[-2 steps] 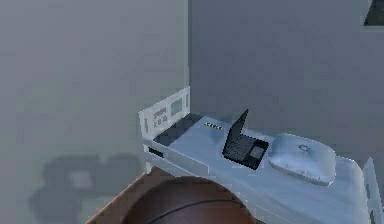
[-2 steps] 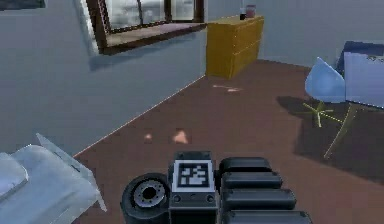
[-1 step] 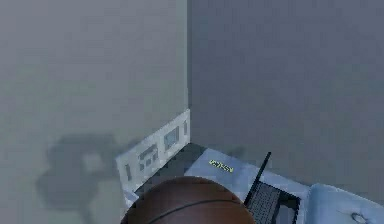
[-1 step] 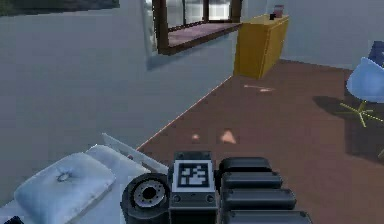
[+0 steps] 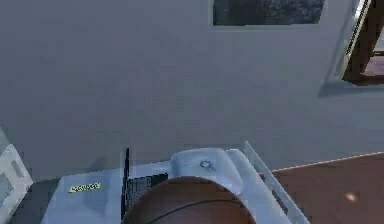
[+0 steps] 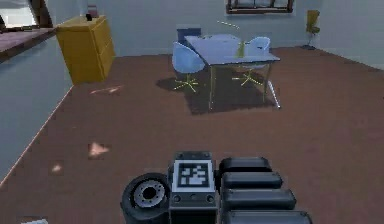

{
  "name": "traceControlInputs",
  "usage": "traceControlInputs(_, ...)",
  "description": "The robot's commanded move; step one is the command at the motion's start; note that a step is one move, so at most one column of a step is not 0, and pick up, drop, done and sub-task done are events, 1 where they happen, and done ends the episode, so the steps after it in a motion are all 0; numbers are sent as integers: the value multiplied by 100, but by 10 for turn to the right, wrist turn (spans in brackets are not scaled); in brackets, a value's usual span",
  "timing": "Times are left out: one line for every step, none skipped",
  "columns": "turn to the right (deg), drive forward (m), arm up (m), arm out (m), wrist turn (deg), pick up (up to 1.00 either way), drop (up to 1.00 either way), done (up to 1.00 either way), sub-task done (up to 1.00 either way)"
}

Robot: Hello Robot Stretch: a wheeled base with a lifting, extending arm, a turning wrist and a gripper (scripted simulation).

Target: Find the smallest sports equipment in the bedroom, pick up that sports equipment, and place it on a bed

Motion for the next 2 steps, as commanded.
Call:
traceControlInputs(150, 0, 0, 0, 0, 0, 0, 0, 0)
traceControlInputs(-450, 0, 0, 0, 0, 0, 0, 0, 0)
